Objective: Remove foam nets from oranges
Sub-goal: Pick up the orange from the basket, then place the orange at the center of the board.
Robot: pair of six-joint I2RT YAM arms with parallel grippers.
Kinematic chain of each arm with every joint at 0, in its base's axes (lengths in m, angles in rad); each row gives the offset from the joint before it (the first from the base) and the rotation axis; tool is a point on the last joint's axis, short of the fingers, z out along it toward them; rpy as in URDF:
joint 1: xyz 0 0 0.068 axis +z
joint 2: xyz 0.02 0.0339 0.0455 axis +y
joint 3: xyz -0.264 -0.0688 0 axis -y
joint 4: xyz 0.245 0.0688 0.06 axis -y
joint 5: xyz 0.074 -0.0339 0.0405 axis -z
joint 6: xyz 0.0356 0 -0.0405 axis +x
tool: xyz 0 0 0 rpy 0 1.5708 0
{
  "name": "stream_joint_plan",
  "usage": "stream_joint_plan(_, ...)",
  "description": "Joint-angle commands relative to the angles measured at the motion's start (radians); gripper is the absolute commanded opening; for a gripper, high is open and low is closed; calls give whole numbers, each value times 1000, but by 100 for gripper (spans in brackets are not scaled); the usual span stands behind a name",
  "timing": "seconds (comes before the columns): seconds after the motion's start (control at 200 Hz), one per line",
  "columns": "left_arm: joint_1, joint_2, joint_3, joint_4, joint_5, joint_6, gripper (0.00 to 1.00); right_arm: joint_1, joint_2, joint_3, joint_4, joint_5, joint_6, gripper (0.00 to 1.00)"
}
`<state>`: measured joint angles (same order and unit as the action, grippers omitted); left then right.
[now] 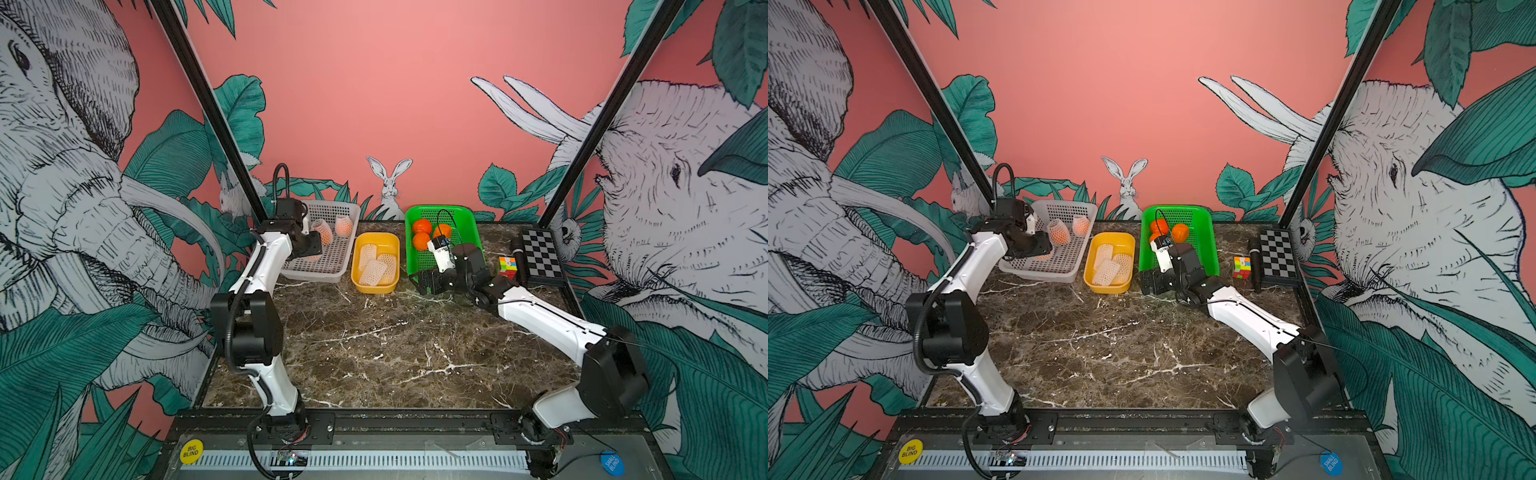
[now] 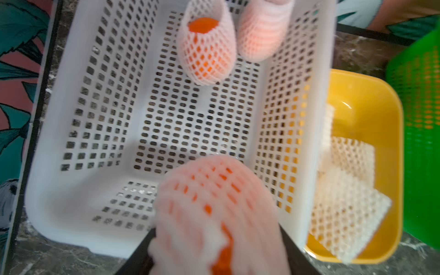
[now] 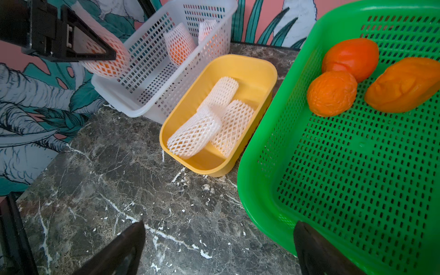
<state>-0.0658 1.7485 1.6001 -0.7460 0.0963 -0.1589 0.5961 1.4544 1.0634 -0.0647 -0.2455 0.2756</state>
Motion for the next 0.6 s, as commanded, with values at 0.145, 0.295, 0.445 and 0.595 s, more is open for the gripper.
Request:
stream_joint_plan(0.145,-271,-279,-265,49,80,-67,55,47,-260,-220,5,-36,-68,96)
stream_joint_plan(0.295,-424,-429,-519,215,133,-114,54,63,-425,-425,50,9,-52,95)
stream_joint_plan(0.445,-580,-469,-691,356,211,-51,51,81,-562,-638,225,-1,-12,90)
stream_joint_plan(0.595,-699,-453,-791,456,246,24,51,100,-628,-713,241,26,-22,90)
